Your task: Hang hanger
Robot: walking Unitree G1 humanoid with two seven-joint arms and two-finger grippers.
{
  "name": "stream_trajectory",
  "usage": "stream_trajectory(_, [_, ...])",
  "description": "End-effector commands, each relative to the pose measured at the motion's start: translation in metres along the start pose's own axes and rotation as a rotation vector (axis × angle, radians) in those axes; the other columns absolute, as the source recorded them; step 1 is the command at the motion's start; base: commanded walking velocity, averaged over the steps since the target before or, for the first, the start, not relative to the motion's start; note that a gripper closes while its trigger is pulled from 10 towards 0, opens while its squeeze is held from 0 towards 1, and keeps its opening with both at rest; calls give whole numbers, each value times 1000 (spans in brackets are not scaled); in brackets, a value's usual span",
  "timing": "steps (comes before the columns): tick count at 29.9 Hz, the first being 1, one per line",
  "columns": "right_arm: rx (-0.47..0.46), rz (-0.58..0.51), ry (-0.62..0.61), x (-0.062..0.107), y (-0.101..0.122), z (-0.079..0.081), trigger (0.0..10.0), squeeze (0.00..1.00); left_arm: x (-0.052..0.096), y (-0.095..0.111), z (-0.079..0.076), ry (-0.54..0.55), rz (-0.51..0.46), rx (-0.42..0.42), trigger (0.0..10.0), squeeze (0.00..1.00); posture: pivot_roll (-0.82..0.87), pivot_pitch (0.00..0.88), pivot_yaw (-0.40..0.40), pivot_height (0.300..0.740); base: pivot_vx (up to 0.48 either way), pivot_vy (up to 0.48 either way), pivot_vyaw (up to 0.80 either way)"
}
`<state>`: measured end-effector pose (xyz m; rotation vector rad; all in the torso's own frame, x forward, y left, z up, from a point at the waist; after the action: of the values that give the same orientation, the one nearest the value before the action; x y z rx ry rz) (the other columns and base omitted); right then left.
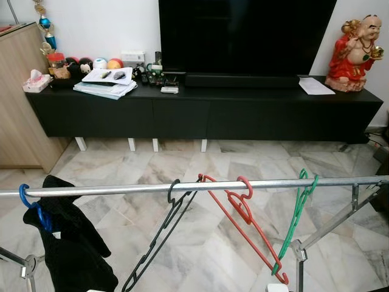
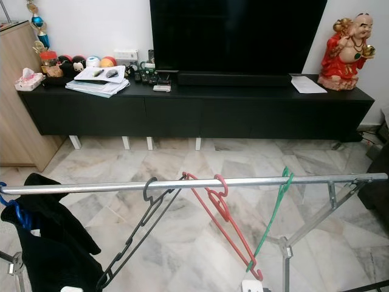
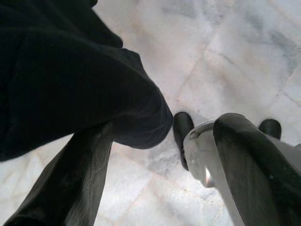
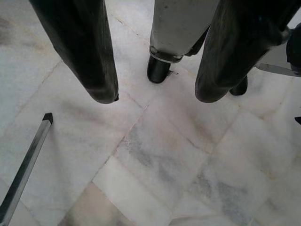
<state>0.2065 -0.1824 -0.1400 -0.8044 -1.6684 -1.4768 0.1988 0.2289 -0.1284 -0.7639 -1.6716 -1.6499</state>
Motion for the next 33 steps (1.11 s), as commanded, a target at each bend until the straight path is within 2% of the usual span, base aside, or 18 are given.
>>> stream_trajectory(1, [-10,8,2,0,-2,0,10000,0,0,-6,-5,-16,23,-22,10000,0,62,0,-16,740,0,0,0])
stream_trajectory(8, [4,8,8,0,-2,0,10000,0,0,-16,-11,-26,54,-21,10000,0,60,0,-17,740,-220,0,0])
stream_trajectory(14, [7,10,9,0,-2,0,10000,0,4,-32,-11,-22,95,-21,10000,0,57,0,-17,740,-278,0,0])
stream_trajectory(21, [5,10,9,0,-3,1,10000,0,5,-39,-10,-16,112,-23,10000,0,55,0,-16,740,-278,0,0])
stream_trajectory(33, [-6,9,6,0,-2,1,10000,0,6,-42,-10,-19,121,-18,10000,0,55,0,-13,740,0,0,0])
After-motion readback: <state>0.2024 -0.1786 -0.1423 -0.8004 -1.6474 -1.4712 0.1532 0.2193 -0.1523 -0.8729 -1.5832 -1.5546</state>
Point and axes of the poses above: a point about 5 cm out from each wrist's last joint towards the gripper, its own x axis pointing back from the gripper into the wrist, its own y axis along the axis of the wrist's last joint, z = x × y, the point moved 6 cm from there along -x, pointing out of the wrist towards the gripper, and after that the axes turned 8 degrees about x, right-handed, at the moved point
